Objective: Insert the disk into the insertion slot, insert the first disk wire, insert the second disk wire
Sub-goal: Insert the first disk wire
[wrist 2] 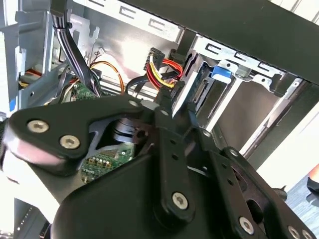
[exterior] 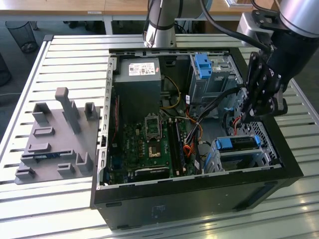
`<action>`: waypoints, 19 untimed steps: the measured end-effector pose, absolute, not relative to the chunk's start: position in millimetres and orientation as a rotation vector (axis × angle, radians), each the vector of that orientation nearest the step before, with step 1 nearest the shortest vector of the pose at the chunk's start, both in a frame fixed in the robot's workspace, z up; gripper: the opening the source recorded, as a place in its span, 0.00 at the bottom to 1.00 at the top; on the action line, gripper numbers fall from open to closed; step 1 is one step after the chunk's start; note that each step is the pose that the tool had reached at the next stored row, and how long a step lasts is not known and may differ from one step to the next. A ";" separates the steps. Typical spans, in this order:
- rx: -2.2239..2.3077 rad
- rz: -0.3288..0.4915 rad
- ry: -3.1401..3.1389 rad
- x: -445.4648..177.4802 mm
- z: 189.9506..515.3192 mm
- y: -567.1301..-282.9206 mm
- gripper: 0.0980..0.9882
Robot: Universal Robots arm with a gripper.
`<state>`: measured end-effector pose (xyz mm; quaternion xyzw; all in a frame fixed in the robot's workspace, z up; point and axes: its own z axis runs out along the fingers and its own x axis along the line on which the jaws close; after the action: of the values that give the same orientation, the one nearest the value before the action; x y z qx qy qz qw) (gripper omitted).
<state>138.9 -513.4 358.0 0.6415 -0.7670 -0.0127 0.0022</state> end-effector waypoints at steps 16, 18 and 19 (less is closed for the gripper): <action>1.927 0.002 -2.449 141.3 350.9 -511.5 0.25; 1.920 0.006 -2.451 141.6 350.2 -511.3 0.24; 1.918 0.008 -2.452 141.7 350.0 -511.3 0.24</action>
<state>141.7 -511.3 350.0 0.6161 -0.7876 0.0025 0.0144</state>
